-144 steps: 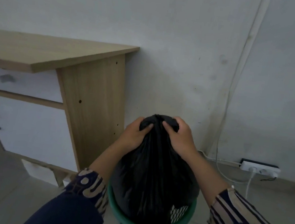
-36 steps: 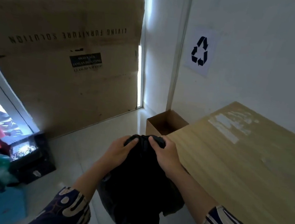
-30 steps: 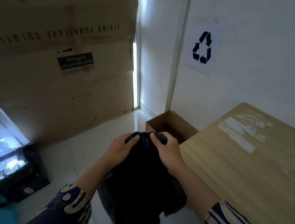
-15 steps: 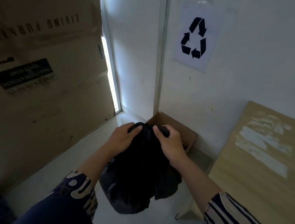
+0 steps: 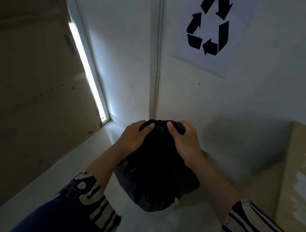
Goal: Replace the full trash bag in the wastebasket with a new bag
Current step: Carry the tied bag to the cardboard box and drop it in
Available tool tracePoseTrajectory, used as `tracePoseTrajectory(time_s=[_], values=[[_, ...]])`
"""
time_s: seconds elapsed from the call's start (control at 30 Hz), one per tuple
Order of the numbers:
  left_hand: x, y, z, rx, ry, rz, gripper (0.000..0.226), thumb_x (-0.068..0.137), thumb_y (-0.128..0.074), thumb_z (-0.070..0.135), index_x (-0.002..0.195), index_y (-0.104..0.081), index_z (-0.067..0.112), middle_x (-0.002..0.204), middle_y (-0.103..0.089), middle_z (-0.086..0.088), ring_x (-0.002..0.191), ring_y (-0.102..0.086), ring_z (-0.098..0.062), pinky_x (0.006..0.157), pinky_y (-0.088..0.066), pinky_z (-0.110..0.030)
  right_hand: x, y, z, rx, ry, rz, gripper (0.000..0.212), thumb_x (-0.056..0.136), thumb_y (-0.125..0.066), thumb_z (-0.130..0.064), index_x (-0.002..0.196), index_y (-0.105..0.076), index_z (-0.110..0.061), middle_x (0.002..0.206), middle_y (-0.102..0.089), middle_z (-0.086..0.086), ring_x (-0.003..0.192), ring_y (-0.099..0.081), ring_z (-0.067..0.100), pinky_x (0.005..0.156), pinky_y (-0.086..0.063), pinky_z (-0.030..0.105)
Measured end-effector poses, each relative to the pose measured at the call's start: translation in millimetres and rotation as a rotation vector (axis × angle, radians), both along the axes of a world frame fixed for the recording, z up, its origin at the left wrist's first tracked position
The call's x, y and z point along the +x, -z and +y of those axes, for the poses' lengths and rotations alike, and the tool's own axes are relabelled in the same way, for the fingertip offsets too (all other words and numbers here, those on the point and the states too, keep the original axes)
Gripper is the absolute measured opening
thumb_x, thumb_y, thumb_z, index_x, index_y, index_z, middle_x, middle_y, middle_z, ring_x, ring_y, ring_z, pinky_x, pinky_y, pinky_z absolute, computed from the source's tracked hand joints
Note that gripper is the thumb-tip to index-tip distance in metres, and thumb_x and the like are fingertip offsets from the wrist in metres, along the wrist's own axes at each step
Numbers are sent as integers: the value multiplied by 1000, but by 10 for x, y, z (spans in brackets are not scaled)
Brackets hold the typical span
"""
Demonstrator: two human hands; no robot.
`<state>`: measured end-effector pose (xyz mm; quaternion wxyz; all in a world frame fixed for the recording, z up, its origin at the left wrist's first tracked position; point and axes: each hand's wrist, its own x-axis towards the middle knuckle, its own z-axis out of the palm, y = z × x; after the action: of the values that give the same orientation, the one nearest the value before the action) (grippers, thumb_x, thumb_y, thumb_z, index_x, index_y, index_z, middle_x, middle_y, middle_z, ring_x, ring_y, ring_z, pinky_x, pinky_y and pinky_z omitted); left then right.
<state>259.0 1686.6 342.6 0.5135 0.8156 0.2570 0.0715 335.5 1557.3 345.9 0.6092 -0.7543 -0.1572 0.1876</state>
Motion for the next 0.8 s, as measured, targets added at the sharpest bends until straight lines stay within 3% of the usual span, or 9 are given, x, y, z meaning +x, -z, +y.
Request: tracePoseTrajectory(time_s=[0.07, 0.23, 0.37, 0.5, 0.63, 0.73, 0.8], values=[[285, 166, 81, -12, 13, -7, 32, 93, -45, 37, 108, -63, 15, 102, -63, -1, 96, -58, -17, 75, -43, -24, 261, 155, 69, -18, 27, 0, 24, 88, -57, -31, 79, -54, -9, 72, -57, 1, 71, -58, 18, 61, -46, 21], [960, 515, 277, -11, 59, -37, 30, 93, -46, 36, 110, -62, 16, 103, -62, 0, 97, -58, -17, 83, -42, -26, 844, 502, 216, 14, 70, 26, 28, 89, -56, -31, 87, -59, -3, 83, -62, 8, 79, -62, 23, 67, -49, 26], [1374, 730, 384, 18, 112, -49, 28, 94, -46, 34, 110, -61, 19, 100, -59, 4, 93, -54, -13, 76, -43, -22, 1157, 765, 287, 50, 140, 52, 20, 89, -55, -30, 73, -55, -18, 73, -60, -3, 69, -60, 12, 54, -46, 12], [1685, 1000, 457, 65, 224, -15, 29, 93, -45, 36, 99, -62, 13, 94, -62, -1, 78, -55, -10, 62, -39, -8, 1354, 1075, 295, 62, 232, 75, 20, 90, -55, -28, 76, -55, -13, 72, -59, -1, 58, -57, 1, 46, -43, 6], [1841, 1361, 539, 131, 287, 79, 37, 94, -44, 35, 94, -61, 3, 91, -63, -10, 85, -58, -21, 65, -39, -22, 1435, 1503, 371, 27, 268, 139, 19, 90, -54, -31, 84, -57, -13, 77, -59, -3, 70, -57, 7, 50, -45, 7], [1922, 1781, 592, 160, 311, 148, 37, 94, -44, 35, 97, -62, 3, 96, -65, -14, 89, -59, -24, 66, -39, -24, 1479, 1942, 427, -28, 286, 183, 20, 90, -54, -32, 84, -57, -13, 80, -60, 1, 74, -58, 13, 62, -48, 19], [1950, 2083, 591, 172, 317, 179, 36, 94, -45, 35, 109, -63, 9, 109, -66, -12, 101, -59, -24, 75, -41, -27, 1487, 2248, 446, -53, 310, 225, 21, 90, -54, -32, 83, -56, -12, 83, -60, 6, 77, -58, 19, 71, -47, 28]])
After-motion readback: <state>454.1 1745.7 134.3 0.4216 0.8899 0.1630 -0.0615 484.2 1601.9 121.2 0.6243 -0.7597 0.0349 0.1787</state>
